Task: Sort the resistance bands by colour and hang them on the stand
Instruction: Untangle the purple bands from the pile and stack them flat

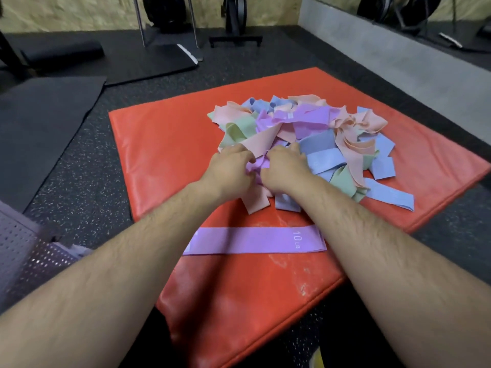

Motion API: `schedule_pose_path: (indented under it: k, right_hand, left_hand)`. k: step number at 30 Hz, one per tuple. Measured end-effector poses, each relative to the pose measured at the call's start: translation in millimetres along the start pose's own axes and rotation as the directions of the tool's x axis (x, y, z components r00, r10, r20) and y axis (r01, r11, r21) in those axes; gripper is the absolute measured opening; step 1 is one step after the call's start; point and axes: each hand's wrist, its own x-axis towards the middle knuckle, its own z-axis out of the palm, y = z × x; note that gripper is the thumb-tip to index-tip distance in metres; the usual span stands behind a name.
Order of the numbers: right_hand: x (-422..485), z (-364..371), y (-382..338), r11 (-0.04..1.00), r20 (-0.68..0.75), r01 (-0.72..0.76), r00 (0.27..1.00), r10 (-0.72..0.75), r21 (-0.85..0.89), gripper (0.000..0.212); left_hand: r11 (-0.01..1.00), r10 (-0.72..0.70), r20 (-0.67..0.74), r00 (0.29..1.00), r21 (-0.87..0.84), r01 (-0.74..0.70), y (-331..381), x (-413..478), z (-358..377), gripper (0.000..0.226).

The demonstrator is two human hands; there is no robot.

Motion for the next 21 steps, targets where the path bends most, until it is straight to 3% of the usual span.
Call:
schedule_pose_path:
  k: [3, 5, 7, 10, 13, 15, 17, 21]
  right_hand:
    - [-7.1, 2.9, -0.2, 0.989, -0.049, -0.013, 0.999, 0.02, 0.146, 0.016]
    - [-9.8, -0.4, -0.8, 0.969, -0.081, -0.004, 0.996, 0.025, 0.249, 0.029]
    - [-7.7, -2.7, 0.5, 0.965, -0.055, -0.015, 0.998, 0.03, 0.26, 0.033]
    - [-2.7, -2.9, 3.3, 0.979, 0.046, -0.069, 0.997, 0.062, 0.19, 0.021]
    - [2.2, -6.0, 6.3, 0.958, 0.058, -0.067, 0.997, 0.053, 0.278, 0.015]
    - [1.5, -13.3, 7.9, 0.932, -0.027, 0.015, 1.0, -0.005, 0.363, 0.026]
    - [-6.0, -25.9, 5.5, 0.875, -0.155, 0.135, 0.985, -0.07, 0.464, 0.039]
    - [-28.8, -62.5, -8.5, 0.648, -0.385, 0.429, 0.896, -0.219, 0.629, 0.061]
  left_hand:
    - [0.999, -0.024, 0.009, 1.0, -0.029, 0.024, 0.0, 2.9, 1.3, 0.034]
    - [0.997, -0.043, 0.005, 0.999, -0.064, 0.043, 1.5, 3.3, -1.7, 0.031]
    - [0.996, -0.052, 0.012, 0.999, -0.078, 0.053, 4.3, 2.5, -4.7, 0.03]
    - [0.997, -0.049, 0.027, 0.998, -0.061, 0.05, 6.1, -3.1, -8.1, 0.03]
    - [0.997, -0.043, 0.051, 0.998, -0.059, 0.046, 4.5, -11.0, -12.4, 0.034]
    - [0.992, -0.057, 0.034, 0.998, -0.109, 0.061, 3.8, -16.9, -18.6, 0.038]
    - [0.972, -0.071, -0.07, 0.995, -0.228, 0.053, 3.6, -22.6, -27.1, 0.047]
    - [0.888, -0.146, -0.251, 0.957, -0.46, 0.014, 5.2, -28.8, -46.8, 0.05]
